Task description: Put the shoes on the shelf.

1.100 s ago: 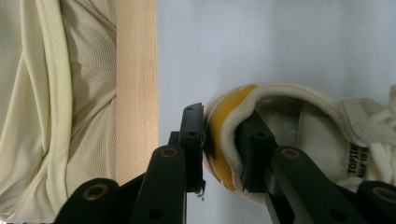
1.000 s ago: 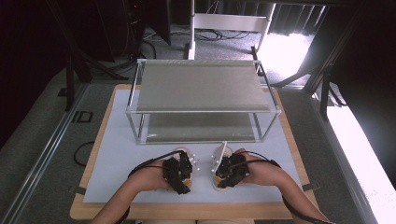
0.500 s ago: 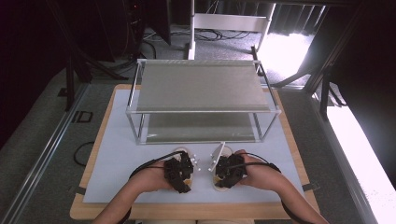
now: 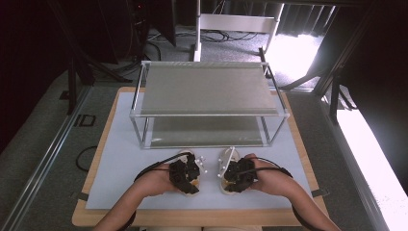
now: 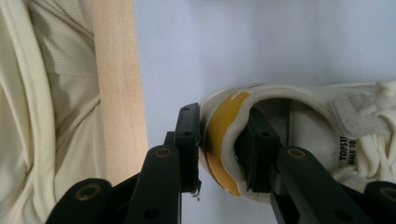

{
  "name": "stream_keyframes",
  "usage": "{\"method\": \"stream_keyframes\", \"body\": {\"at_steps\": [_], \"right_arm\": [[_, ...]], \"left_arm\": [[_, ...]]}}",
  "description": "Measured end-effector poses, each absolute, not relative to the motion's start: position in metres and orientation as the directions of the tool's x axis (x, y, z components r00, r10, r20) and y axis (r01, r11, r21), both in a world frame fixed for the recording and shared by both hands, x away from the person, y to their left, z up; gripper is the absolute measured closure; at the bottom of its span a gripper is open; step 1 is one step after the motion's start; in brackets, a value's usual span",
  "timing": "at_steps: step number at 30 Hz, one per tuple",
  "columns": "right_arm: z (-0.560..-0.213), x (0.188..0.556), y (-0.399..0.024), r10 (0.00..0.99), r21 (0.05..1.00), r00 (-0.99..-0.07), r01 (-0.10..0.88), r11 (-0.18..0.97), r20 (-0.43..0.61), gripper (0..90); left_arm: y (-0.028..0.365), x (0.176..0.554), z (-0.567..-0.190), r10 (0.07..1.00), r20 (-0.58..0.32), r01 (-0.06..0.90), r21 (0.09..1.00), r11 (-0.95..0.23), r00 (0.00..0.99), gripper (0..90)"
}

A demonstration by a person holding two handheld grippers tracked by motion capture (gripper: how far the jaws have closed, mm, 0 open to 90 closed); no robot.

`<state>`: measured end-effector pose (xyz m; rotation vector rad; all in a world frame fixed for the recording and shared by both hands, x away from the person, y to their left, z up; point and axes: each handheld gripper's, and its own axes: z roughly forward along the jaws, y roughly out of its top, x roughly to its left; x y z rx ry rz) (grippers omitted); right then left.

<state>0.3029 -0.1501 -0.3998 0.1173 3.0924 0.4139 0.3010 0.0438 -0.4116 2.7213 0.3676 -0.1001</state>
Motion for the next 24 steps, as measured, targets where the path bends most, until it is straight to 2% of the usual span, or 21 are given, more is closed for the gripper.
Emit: {"method": "stream_keyframes", "body": {"at_steps": [6, 9, 18, 24], "right_arm": [[-0.388, 0.311, -0.158, 0.096, 0.353, -0.993, 0.066, 0.933, -0.068, 71.1], [-0.384, 0.316, -0.16, 0.111, 0.353, -0.99, 0.072, 0.933, -0.091, 71.3], [-0.382, 0.339, -0.166, 0.139, 0.35, -0.981, 0.085, 0.933, -0.132, 71.2], [-0.38, 0.357, -0.166, 0.133, 0.373, -0.979, 0.067, 0.925, -0.154, 71.2]], "left_arm": [[0.044, 0.313, -0.4, 0.253, -0.069, 0.258, 0.42, -0.87, 0.965, 74.0], [0.042, 0.321, -0.398, 0.265, -0.073, 0.271, 0.42, -0.866, 0.961, 73.8], [0.027, 0.343, -0.397, 0.201, -0.039, 0.201, 0.378, -0.904, 0.979, 73.7], [0.02, 0.365, -0.393, 0.174, -0.023, 0.167, 0.421, -0.891, 0.984, 73.7]]}}
